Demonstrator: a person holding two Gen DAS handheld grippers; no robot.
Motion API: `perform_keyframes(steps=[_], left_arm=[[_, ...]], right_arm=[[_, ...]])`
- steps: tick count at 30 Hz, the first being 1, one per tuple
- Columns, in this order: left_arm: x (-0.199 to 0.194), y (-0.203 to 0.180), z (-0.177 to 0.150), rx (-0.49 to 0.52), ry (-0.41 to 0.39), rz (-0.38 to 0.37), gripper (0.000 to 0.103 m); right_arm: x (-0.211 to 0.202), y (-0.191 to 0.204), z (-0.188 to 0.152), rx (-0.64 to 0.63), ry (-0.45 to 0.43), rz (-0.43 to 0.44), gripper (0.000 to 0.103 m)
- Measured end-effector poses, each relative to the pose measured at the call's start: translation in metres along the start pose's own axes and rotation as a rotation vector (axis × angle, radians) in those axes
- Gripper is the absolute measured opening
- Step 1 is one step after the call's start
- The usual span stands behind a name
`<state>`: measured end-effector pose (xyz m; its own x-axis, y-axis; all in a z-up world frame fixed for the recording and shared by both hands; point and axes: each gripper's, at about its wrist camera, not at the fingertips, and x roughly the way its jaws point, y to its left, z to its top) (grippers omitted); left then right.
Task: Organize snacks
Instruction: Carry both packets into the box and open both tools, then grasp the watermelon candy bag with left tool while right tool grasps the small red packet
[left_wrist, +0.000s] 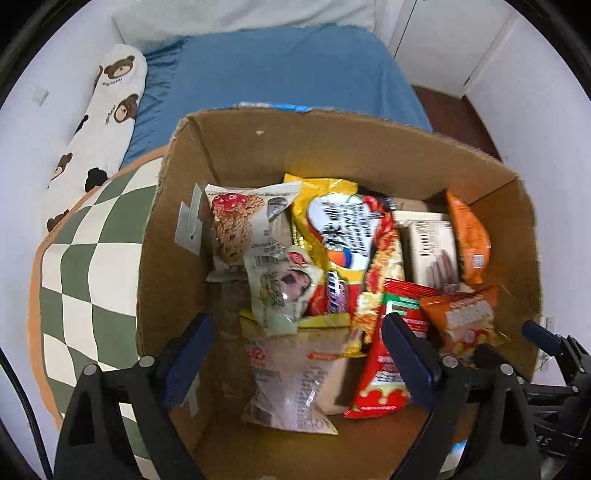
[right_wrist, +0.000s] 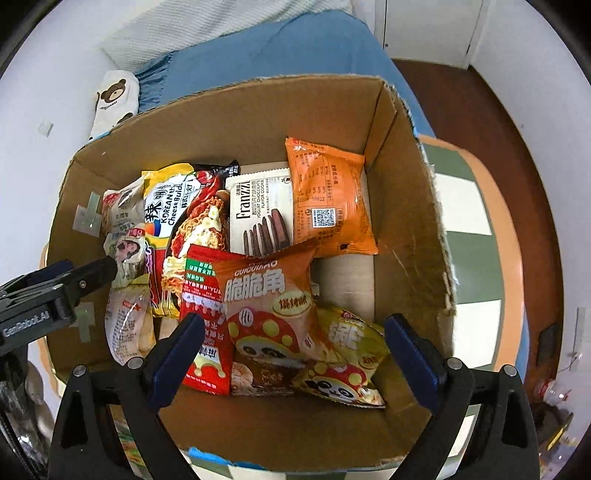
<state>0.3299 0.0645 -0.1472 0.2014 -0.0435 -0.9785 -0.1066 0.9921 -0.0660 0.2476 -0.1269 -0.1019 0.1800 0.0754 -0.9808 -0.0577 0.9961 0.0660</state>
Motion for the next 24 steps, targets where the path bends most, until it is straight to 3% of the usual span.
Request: perform_keyframes(steps=[14, 24], left_arm=[[-0.080, -0.013, -0.069, 0.005, -0.209, 0.024, 0.093], [-0.137, -0.016, -0.124, 0.022, -0.348, 0.055, 0.093]], right_arm=[[-0.074, -0.009, -0.052, 0.003, -0.192, -0.015, 0.100], [-0.144, 0.000, -0.109, -0.022, -0.347, -0.018, 0.100]])
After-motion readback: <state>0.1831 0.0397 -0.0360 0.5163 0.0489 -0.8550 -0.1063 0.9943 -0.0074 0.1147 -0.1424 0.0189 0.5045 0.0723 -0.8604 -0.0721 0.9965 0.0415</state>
